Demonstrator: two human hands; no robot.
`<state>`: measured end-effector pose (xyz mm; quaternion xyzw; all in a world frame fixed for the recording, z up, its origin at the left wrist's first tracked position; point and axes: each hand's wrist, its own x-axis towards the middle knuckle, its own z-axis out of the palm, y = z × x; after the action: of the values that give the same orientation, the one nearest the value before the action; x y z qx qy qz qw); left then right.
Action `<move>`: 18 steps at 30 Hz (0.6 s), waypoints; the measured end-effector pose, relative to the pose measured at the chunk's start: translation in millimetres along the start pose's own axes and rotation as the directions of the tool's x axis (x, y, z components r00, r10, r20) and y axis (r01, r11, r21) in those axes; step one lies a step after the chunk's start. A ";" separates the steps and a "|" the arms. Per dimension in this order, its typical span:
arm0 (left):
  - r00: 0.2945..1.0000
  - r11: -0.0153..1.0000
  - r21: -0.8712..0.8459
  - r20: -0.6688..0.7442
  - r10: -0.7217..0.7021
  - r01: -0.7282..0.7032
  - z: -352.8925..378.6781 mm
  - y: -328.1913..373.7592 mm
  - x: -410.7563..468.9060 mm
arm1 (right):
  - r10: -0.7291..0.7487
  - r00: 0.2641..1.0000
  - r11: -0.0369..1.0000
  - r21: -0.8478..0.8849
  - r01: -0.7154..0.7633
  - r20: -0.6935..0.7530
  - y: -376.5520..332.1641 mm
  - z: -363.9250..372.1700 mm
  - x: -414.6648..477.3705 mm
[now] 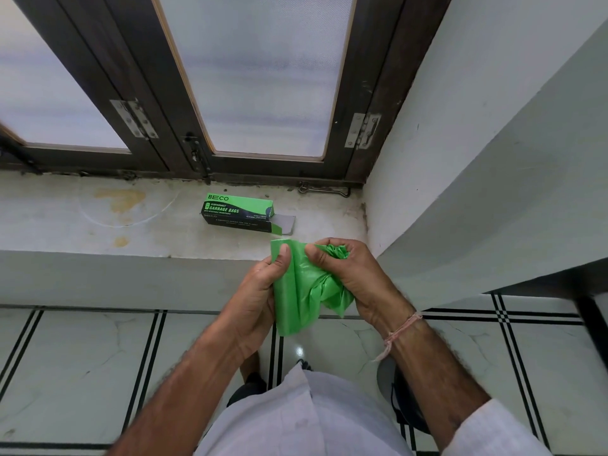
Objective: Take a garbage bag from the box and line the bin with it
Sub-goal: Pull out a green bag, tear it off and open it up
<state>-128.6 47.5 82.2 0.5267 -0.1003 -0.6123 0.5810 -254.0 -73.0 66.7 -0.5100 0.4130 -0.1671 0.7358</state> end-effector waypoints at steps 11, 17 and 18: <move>1.000 1.000 -0.016 -0.022 -0.004 0.003 -5.6 1.1 -0.1 | -0.030 0.994 0.997 0.073 0.038 -0.104 1.3 -7.1 1.8; 1.000 1.000 0.003 -0.023 0.007 -0.007 -5.9 2.1 -1.3 | -0.066 0.993 0.998 0.012 0.067 -0.103 3.8 -12.5 4.4; 1.000 1.000 0.006 -0.023 0.006 -0.006 -6.0 2.2 -1.4 | -0.081 0.992 0.997 -0.009 0.080 -0.094 3.7 -13.6 4.8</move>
<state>-123.1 50.9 82.0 0.5352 -0.0970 -0.6040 0.5824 -262.3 -83.0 59.4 -0.5198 0.4268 -0.2195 0.7068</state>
